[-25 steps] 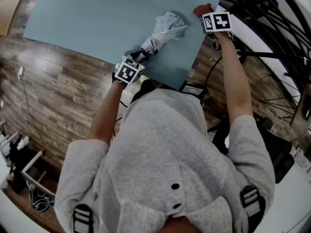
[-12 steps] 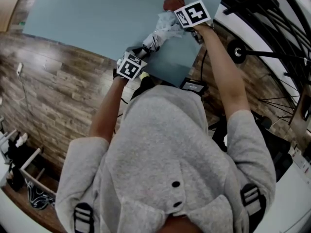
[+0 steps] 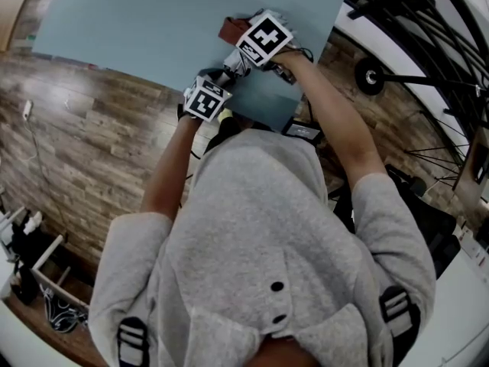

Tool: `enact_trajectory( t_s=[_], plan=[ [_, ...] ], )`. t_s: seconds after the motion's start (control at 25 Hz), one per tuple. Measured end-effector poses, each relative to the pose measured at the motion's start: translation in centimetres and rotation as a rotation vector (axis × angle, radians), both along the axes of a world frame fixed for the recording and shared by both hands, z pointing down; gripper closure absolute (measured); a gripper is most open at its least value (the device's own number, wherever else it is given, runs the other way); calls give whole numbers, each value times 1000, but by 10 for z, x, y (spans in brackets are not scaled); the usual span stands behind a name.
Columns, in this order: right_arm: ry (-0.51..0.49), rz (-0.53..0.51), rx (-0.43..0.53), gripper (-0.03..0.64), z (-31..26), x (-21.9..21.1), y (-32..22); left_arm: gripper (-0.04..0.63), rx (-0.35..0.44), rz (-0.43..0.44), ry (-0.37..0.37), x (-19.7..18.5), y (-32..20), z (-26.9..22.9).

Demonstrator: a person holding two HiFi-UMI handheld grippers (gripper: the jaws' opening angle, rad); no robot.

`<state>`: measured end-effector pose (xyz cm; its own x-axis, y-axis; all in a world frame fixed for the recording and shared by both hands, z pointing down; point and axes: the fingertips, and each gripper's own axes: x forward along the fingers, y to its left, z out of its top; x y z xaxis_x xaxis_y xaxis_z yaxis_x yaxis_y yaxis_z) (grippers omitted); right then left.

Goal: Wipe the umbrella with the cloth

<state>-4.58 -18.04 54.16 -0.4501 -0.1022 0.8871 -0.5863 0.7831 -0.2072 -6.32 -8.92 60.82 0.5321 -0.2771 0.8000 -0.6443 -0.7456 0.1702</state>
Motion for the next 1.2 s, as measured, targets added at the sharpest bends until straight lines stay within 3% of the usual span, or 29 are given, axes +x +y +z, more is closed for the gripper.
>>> enact_trajectory(
  t_s=[0.12,0.32,0.44,0.56,0.8,0.92,1.04,1.2],
  plan=[
    [-16,-12,-49,541,6,-13,20,440,-4,-2,2,1,0,0],
    [-155,55,-220,541,2,-16,50,440,-3,-8,7,0,-2,1],
    [-200,78,-287,541,3,1,73,440,-11,-20,20,-1,-1,1],
    [-175,113,-273,541,10,33,83,440,-13,-20,27,-2,-1,1],
    [-64,269,-106,541,13,115,71,439,-34,-70,63,-5,-1,-1],
    [-134,378,6,541,-13,149,65,439,-21,-128,116,-9,2,-18],
    [-226,480,171,541,-56,173,59,439,67,-220,173,-20,-2,-56],
    [-275,579,441,540,-126,191,57,440,268,-329,264,-33,-16,-137]
  ],
)
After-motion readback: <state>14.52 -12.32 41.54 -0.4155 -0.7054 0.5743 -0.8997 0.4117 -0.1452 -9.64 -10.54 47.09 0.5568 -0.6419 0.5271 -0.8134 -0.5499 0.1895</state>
